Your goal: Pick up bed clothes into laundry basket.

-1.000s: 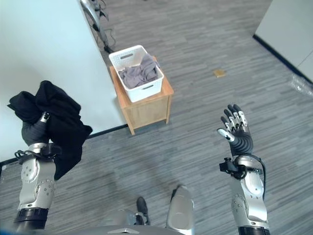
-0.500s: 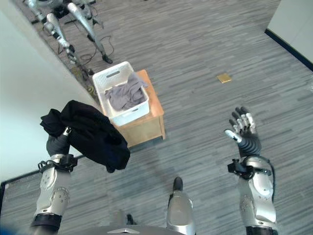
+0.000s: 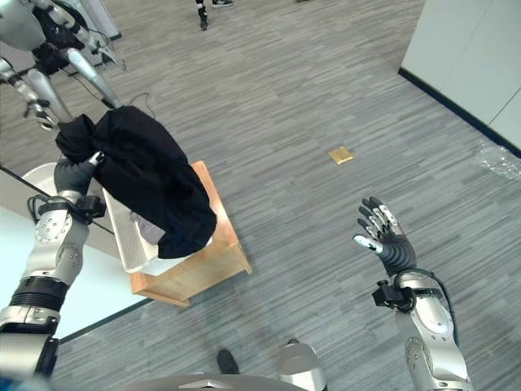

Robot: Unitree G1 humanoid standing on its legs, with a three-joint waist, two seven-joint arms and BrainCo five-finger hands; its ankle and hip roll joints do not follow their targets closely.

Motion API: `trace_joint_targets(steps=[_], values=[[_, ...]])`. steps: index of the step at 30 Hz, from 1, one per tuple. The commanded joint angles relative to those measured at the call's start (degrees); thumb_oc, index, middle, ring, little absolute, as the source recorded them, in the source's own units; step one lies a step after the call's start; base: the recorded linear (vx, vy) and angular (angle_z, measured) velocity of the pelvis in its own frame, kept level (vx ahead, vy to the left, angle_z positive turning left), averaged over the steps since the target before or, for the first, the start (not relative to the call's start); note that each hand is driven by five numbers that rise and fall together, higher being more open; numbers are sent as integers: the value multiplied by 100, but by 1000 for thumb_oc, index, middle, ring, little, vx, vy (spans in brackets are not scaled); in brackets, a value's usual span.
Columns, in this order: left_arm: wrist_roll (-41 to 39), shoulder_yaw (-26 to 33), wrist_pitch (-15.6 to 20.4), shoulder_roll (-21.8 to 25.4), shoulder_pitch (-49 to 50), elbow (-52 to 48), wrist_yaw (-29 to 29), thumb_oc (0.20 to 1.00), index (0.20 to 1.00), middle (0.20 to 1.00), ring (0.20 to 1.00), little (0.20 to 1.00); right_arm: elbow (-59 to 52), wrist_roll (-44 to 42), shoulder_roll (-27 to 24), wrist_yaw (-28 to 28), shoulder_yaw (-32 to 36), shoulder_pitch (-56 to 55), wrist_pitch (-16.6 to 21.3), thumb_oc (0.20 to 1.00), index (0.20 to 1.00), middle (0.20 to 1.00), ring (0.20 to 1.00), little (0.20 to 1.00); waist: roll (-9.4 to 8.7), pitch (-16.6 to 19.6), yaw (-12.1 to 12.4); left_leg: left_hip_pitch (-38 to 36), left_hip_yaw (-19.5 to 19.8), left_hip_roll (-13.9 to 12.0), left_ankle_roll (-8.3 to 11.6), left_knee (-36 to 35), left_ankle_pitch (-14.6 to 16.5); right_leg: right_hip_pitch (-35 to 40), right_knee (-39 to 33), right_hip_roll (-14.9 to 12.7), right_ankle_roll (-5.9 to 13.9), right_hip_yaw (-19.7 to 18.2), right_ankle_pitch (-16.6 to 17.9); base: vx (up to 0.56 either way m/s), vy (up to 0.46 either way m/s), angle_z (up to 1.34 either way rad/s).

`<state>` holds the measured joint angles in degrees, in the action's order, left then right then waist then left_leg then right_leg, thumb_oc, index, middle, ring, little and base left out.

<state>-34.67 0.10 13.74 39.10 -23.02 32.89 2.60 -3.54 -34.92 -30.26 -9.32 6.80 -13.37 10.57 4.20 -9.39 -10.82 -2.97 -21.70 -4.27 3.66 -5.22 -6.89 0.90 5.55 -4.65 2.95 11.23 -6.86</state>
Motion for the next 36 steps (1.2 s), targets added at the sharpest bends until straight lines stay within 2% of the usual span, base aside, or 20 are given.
trace_joint_targets(steps=[1,7,9,11,14,16,17,33,34,36], values=[[298,289,337,446,-607,-324,178,200,200,200,200,200,-273,-79,125,-123,267,211,279,1000,1000,1000,1000,1000,-24,16,108,-136,-242,-177,297,38,151,-69,-812,-469,473,146,882,55,-5,3],[-232,-364,333,1270,-2015,555,13,200,200,200,200,200,-257,-168,107,-158,157,127,300,1000,1000,1000,1000,1000,-16,92,7,-143,-328,-181,325,22,174,-92,-910,-473,582,156,987,42,3,-9],[-400,-855,292,1624,-2701,786,-157,200,200,200,200,200,-199,-180,113,-197,79,88,284,1000,1000,1000,1000,1000,13,130,-18,-168,-340,-157,316,22,189,-54,-953,-487,619,172,1027,37,9,-6],[-426,-1185,262,1786,-3075,979,-303,200,200,200,200,200,-179,-200,142,-233,60,46,267,1000,1000,1000,1000,1000,29,160,-27,-172,-332,-130,313,22,202,-42,-965,-505,647,187,1046,16,8,1],[-354,-1395,212,1838,-3366,1265,-335,200,200,200,200,200,-148,-197,158,-251,27,26,254,1000,1000,1000,1000,1000,38,173,-35,-173,-337,-116,309,22,212,-44,-966,-521,665,196,1061,5,7,1],[-105,-1559,35,1822,-3799,2331,-342,200,200,200,200,200,-82,-130,110,-241,-53,14,228,1000,1000,1000,1000,1000,26,171,-102,-203,-389,-99,303,22,240,-41,-974,-530,690,175,1098,31,43,1],[-139,-1414,-79,1742,-3915,2800,-319,200,200,200,200,200,-76,-89,78,-200,-81,36,214,1000,1000,1000,1000,1000,4,171,-153,-214,-431,-97,308,22,250,-49,-980,-523,703,142,1109,30,42,-6],[106,-1359,-130,1534,-3901,3020,-354,200,200,200,200,200,14,-50,126,-254,-161,-60,147,1000,1000,1000,1000,1000,-59,147,-215,-158,-501,-88,295,22,286,-138,-1001,-537,715,97,1157,5,7,-3],[108,-1348,-134,1528,-3889,3044,-357,200,200,200,200,200,20,-45,124,-255,-164,-61,143,1000,1000,1000,1000,1000,-51,159,-209,-200,-410,-76,338,22,402,-89,-1015,-544,767,37,1069,66,23,-2],[113,-1316,-143,1528,-3887,3093,-341,200,200,200,200,200,22,-36,112,-257,-179,-62,143,1000,1000,1000,1000,1000,-62,140,-208,-189,-415,-85,342,22,399,-106,-1020,-534,769,39,1070,24,13,-3]])
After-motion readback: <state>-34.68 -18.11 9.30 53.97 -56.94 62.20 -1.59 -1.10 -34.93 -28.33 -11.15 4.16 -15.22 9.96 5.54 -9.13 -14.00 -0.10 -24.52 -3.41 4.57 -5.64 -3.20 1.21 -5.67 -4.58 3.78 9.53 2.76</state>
